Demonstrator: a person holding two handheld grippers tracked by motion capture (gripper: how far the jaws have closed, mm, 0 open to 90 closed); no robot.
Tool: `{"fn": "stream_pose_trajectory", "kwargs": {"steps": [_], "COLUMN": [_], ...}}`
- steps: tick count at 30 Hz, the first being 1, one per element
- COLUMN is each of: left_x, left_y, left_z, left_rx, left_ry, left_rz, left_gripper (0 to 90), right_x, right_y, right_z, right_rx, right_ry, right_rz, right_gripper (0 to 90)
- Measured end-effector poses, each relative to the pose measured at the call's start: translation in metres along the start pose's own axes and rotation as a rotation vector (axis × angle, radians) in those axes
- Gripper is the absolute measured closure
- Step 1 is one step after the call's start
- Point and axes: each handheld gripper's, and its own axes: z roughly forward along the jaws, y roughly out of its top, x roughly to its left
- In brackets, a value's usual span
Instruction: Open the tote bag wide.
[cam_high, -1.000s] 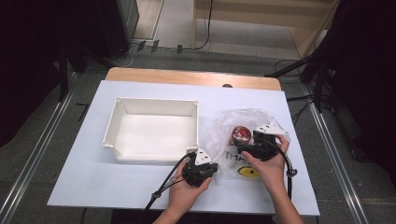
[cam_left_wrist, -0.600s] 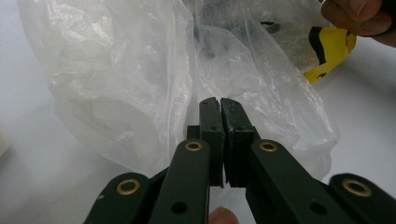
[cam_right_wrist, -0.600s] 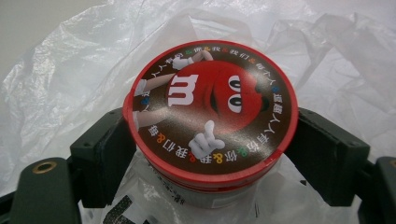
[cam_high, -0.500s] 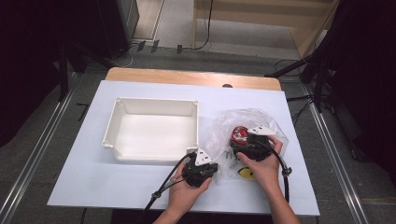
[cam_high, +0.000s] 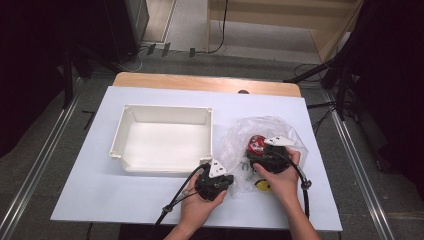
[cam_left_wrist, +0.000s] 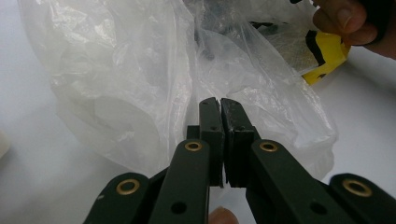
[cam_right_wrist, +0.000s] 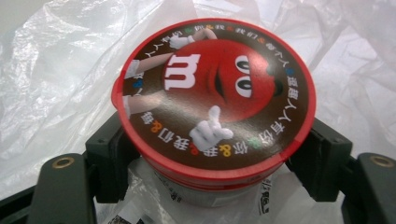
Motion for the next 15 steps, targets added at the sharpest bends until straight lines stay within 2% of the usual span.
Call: {"fn": "stream_pose_trajectory", "kwargs": {"steps": [2,6,15], "left_x": [0.000,0.000,0.000], "left_y": [0.000,0.000,0.000], "left_z": [0.000,0.000,0.001], "left_rx": [0.001,0.000,0.002], "left_ry": [-0.001,-0.001,0.003], "left_rz": [0.000,0.001,0.005], "left_gripper": [89.0,89.0,89.0], "right_x": [-0.001,-0.002,-0.001], "right_y": [0.001,0.001,0.010], "right_z": [-0.001,-0.005,-0.023], "right_rx": [0.000,-0.001,-0.047], "right_ry": [0.016,0.018,0.035], "right_rz": [0.007,0.000,-0.017], "right_gripper": [26.1,26.2,26.2]}}
